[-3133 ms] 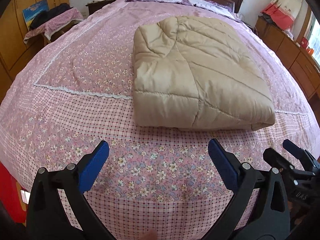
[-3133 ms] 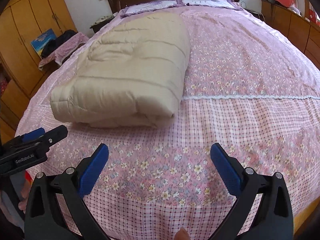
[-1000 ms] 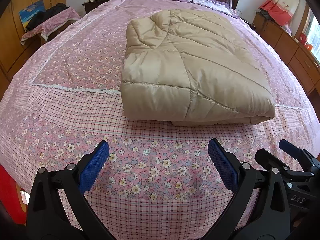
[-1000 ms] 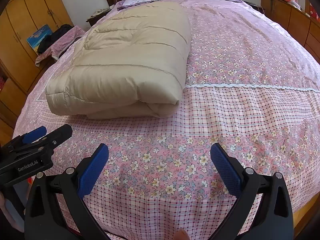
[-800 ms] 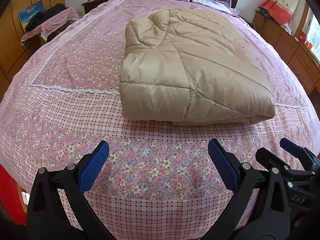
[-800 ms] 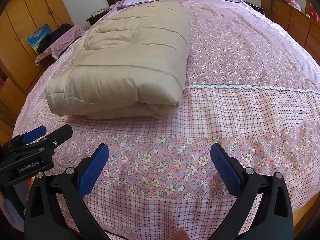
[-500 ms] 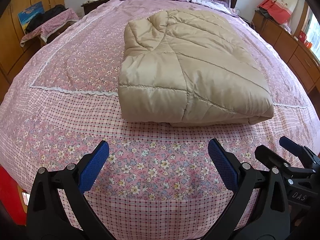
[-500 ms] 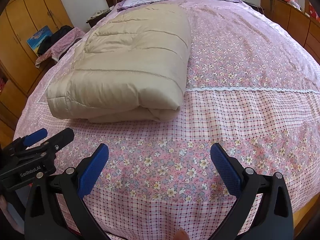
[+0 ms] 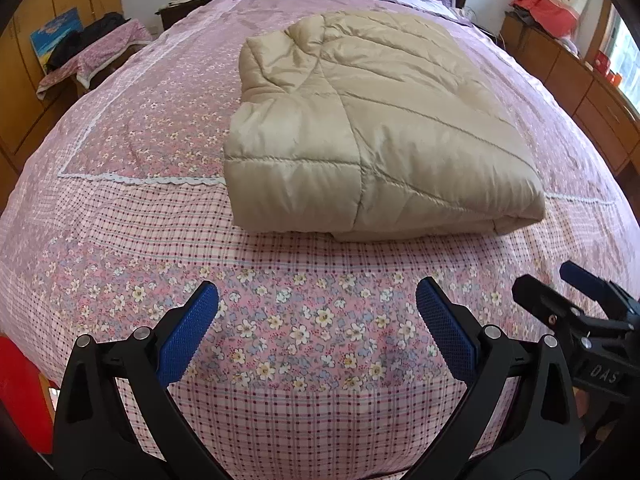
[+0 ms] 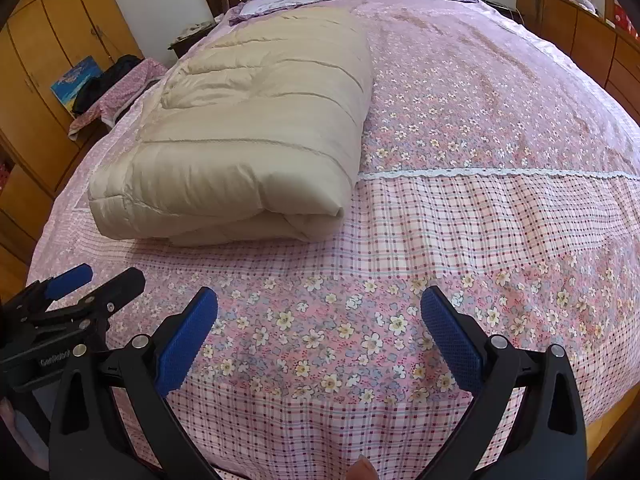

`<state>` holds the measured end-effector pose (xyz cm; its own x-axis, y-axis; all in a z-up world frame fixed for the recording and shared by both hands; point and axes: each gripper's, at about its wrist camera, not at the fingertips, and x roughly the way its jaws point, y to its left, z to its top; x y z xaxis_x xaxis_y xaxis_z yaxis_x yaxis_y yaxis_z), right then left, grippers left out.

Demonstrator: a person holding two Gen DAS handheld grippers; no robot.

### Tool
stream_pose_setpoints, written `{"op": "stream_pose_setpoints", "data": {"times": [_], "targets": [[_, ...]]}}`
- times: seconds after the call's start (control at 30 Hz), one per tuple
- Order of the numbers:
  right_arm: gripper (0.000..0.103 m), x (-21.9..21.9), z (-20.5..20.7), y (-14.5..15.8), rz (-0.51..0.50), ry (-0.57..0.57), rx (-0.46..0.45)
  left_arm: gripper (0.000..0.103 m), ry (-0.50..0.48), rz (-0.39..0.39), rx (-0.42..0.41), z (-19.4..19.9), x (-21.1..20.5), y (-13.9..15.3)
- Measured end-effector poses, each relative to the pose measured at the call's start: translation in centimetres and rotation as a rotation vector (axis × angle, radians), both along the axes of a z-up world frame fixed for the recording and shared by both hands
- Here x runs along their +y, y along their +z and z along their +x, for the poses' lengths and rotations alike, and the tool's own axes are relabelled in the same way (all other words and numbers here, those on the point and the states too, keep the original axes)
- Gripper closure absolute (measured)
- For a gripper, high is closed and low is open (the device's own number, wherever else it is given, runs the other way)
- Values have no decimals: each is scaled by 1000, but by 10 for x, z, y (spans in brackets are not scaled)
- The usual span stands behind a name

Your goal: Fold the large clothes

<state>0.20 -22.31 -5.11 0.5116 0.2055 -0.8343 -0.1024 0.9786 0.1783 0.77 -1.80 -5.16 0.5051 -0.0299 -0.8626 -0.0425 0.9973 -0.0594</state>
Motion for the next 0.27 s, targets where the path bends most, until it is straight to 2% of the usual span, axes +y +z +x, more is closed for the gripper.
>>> {"op": "stream_pose_setpoints", "data": {"times": [0.27], "targets": [[5,-8,2,0,-18,-13,13,4,-49,-6,67,-7,-1,-9]]}}
